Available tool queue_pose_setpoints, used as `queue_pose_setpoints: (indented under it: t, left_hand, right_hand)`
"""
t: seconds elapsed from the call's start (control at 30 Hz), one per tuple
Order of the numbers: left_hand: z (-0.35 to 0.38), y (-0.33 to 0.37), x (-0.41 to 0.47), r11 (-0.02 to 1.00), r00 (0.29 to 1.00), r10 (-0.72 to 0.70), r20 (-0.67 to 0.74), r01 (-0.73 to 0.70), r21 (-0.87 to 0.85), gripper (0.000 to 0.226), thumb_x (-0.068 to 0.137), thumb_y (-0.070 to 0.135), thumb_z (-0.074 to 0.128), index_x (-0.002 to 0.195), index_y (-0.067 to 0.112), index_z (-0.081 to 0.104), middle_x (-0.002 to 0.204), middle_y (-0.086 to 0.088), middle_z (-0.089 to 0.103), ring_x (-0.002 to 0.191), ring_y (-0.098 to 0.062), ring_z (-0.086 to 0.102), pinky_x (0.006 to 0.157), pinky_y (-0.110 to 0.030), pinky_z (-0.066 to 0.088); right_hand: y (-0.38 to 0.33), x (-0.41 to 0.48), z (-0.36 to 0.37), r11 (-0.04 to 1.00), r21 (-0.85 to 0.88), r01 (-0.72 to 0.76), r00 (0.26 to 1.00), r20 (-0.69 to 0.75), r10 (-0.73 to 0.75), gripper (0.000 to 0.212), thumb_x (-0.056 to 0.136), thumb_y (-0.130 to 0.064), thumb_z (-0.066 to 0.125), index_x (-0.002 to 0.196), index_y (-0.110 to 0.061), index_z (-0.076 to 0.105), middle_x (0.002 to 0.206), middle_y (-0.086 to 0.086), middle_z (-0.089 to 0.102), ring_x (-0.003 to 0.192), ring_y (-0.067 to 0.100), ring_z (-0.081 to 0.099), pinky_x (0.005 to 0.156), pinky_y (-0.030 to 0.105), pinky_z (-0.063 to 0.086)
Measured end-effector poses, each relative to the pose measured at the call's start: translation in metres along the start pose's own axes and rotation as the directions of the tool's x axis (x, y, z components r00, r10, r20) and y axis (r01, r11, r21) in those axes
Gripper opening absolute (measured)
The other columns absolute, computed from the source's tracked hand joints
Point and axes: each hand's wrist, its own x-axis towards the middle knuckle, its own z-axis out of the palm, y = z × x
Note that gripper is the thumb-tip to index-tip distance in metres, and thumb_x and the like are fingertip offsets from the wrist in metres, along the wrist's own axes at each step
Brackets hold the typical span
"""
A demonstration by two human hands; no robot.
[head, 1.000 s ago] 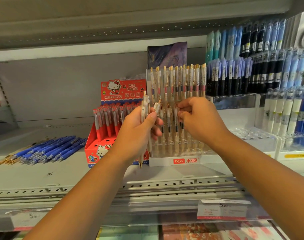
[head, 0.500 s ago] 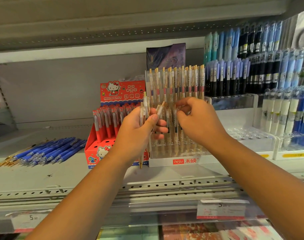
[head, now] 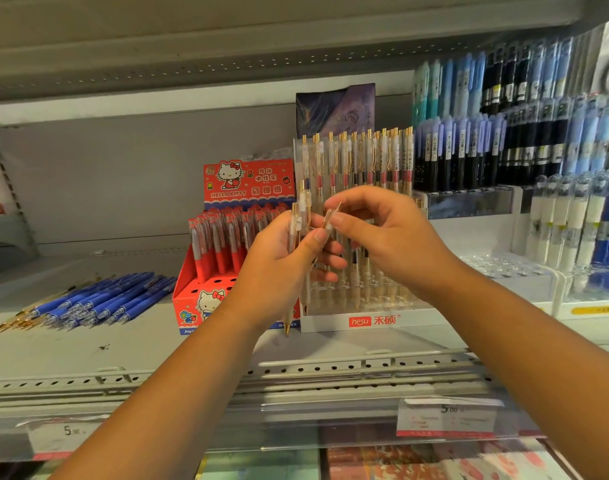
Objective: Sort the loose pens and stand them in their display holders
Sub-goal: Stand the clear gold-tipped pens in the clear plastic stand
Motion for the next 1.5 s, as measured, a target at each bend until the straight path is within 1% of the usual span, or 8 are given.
queue_pose_setpoints:
  t: [0.33,0.53,0.7,0.83,1.03,1.27,1.43,1.5]
  left_hand:
    - [-0.001,-0.001,-0.001,0.999,0.999,-0.040,-0.018,0.040,-0.001,0.018,0.101,0.017,0.051,0.109,0.020,0.067,0.096,-0.009,0.076,0.084,-0.030,0.074,0.075,-0.037,0.061]
    - [-0.002,-0.002,0.001,0.998,0.997,-0.065,-0.052,0.065,0.001,0.017,0.103,0.008,0.045,0.107,0.008,0.062,0.083,-0.010,0.071,0.076,-0.025,0.072,0.072,-0.037,0.061]
    - [-0.001,0.001,0.001,0.997,0.996,-0.058,-0.070,0.061,0.045,0.015,0.103,0.008,0.045,0.107,0.010,0.060,0.078,-0.006,0.069,0.063,-0.017,0.063,0.060,-0.031,0.058]
    - [-0.002,0.001,0.000,0.982,0.994,-0.056,-0.099,0.073,0.175,0.015,0.103,0.012,0.048,0.105,0.020,0.061,0.071,0.004,0.066,0.051,-0.009,0.046,0.047,-0.023,0.043]
    - [-0.006,-0.004,0.002,0.968,0.996,-0.046,-0.082,0.065,0.241,0.013,0.102,0.028,0.051,0.100,0.031,0.064,0.067,0.010,0.058,0.049,-0.002,0.044,0.050,-0.018,0.037]
    - [-0.004,0.001,0.002,0.990,0.992,-0.121,-0.034,0.118,-0.078,0.031,0.081,0.024,0.041,0.105,0.013,0.057,0.067,-0.002,0.053,0.048,-0.012,0.027,0.046,-0.029,0.016]
    - [-0.001,0.003,0.000,0.994,0.992,-0.091,-0.089,0.096,0.053,0.024,0.099,0.011,0.037,0.103,0.017,0.060,0.075,-0.007,0.058,0.051,-0.014,0.035,0.045,-0.028,0.026]
    - [-0.001,0.003,-0.001,0.984,0.994,-0.061,-0.090,0.075,0.164,0.026,0.104,0.011,0.036,0.103,0.020,0.060,0.083,-0.008,0.065,0.055,-0.014,0.047,0.049,-0.028,0.039]
  right_hand:
    - [0.002,0.002,-0.005,0.982,0.185,-0.036,0.999,-0.009,0.039,0.014,0.090,-0.008,0.066,0.103,-0.012,0.069,0.097,0.004,0.075,0.093,0.015,0.071,0.075,0.024,0.057]
    - [0.001,0.004,-0.014,0.934,0.354,-0.054,0.986,-0.127,0.106,0.010,0.089,-0.011,0.066,0.099,-0.011,0.064,0.088,0.006,0.072,0.080,0.028,0.075,0.066,0.034,0.061]
    - [0.004,0.005,-0.019,0.969,0.245,-0.017,0.965,-0.251,0.080,0.012,0.087,-0.016,0.072,0.097,-0.015,0.064,0.092,0.004,0.069,0.069,0.023,0.074,0.053,0.028,0.059]
    - [0.009,0.007,-0.023,0.998,0.064,0.025,0.931,-0.365,0.000,0.016,0.084,-0.021,0.076,0.095,-0.019,0.064,0.093,0.005,0.068,0.069,0.016,0.073,0.051,0.026,0.058]
    - [0.011,0.010,-0.030,0.998,0.012,0.057,0.873,-0.486,-0.044,0.017,0.082,-0.024,0.079,0.092,-0.022,0.064,0.089,0.001,0.069,0.077,0.012,0.071,0.050,0.024,0.057]
    - [0.015,0.012,-0.027,0.999,-0.046,0.023,0.874,-0.484,-0.043,0.020,0.082,-0.025,0.079,0.092,-0.022,0.062,0.088,-0.002,0.067,0.080,0.014,0.069,0.052,0.022,0.057]
    - [0.019,0.013,-0.027,0.990,-0.142,-0.012,0.890,-0.453,-0.054,0.018,0.082,-0.029,0.079,0.088,-0.028,0.061,0.086,-0.005,0.066,0.083,0.017,0.068,0.066,0.040,0.061]
    - [0.021,0.013,-0.025,0.988,-0.155,-0.025,0.902,-0.430,-0.045,0.018,0.081,-0.029,0.079,0.091,-0.024,0.064,0.087,-0.004,0.066,0.083,0.016,0.068,0.064,0.039,0.061]
